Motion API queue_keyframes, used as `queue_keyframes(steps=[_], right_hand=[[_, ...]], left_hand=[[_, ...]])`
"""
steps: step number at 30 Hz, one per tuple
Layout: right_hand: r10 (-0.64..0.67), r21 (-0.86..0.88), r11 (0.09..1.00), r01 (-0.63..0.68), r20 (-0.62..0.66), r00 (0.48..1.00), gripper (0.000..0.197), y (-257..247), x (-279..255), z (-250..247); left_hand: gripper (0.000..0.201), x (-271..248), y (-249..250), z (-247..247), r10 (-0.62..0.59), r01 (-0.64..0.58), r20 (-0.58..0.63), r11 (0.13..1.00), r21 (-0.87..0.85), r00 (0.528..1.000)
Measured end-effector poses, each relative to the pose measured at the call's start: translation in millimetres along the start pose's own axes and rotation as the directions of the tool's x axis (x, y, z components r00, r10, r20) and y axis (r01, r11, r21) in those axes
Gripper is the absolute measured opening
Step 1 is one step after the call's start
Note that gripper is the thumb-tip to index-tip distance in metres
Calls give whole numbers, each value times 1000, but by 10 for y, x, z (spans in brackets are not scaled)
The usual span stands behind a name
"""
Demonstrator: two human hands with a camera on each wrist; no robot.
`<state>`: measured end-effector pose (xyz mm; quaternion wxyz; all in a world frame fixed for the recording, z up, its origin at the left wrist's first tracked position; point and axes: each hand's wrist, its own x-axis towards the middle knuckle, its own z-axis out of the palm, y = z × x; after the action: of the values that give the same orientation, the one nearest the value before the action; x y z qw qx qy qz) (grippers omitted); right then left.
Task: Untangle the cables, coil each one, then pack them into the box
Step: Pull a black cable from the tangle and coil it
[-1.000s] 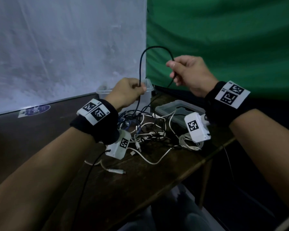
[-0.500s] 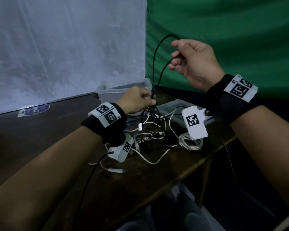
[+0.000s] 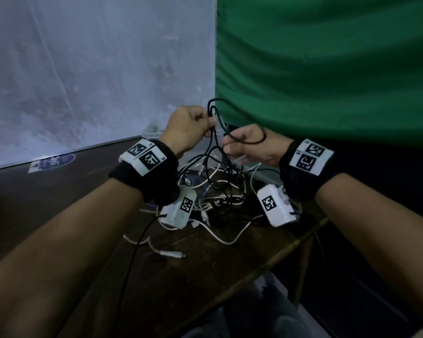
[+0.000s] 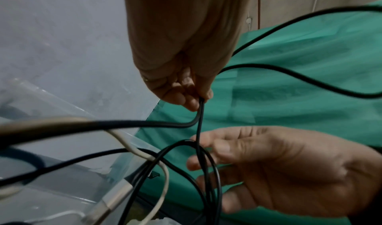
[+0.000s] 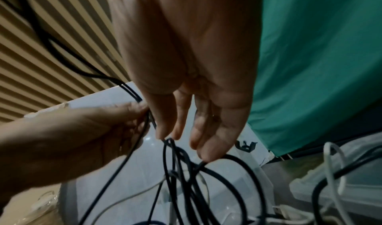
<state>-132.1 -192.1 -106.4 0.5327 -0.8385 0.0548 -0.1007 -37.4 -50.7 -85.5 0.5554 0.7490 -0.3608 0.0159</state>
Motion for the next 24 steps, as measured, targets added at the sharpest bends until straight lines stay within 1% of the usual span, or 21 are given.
queue_keyframes(steps=[4,8,11,15,18,20,22,24], right_hand=[[12,-77,997,-16,-62,998,21,-38,59,124],[42,-118,992,-55,-109,993,23,-22,99,132],[72,-107,990,-87,-138,988,26,32,96,81],[165,-212,955,-205,-191,968,29,122,120,58],[232,-240,928,-285,-229,945,31,151,129,57],[254,-252,916,-311,-235,938,28,130,118,62],[248,-265,913,-311,-245,937,18,85,115,75],[216,-319,901,-292,-254,943,14,63,141,80]], left_hand=[[12,-6,37,-60,-29,27,-24,996,-81,999],[25,-12,48,-144,-52,45,-35,982,-184,998],[24,-44,73,-198,-51,37,-45,960,-276,998],[8,5,106,-252,-2,-58,-160,928,-367,987],[8,33,132,-321,4,-128,-269,887,-444,963],[13,34,151,-353,-10,-141,-298,866,-481,955],[10,29,165,-351,-8,-142,-289,856,-497,957],[3,16,177,-323,-4,-142,-274,847,-513,962]])
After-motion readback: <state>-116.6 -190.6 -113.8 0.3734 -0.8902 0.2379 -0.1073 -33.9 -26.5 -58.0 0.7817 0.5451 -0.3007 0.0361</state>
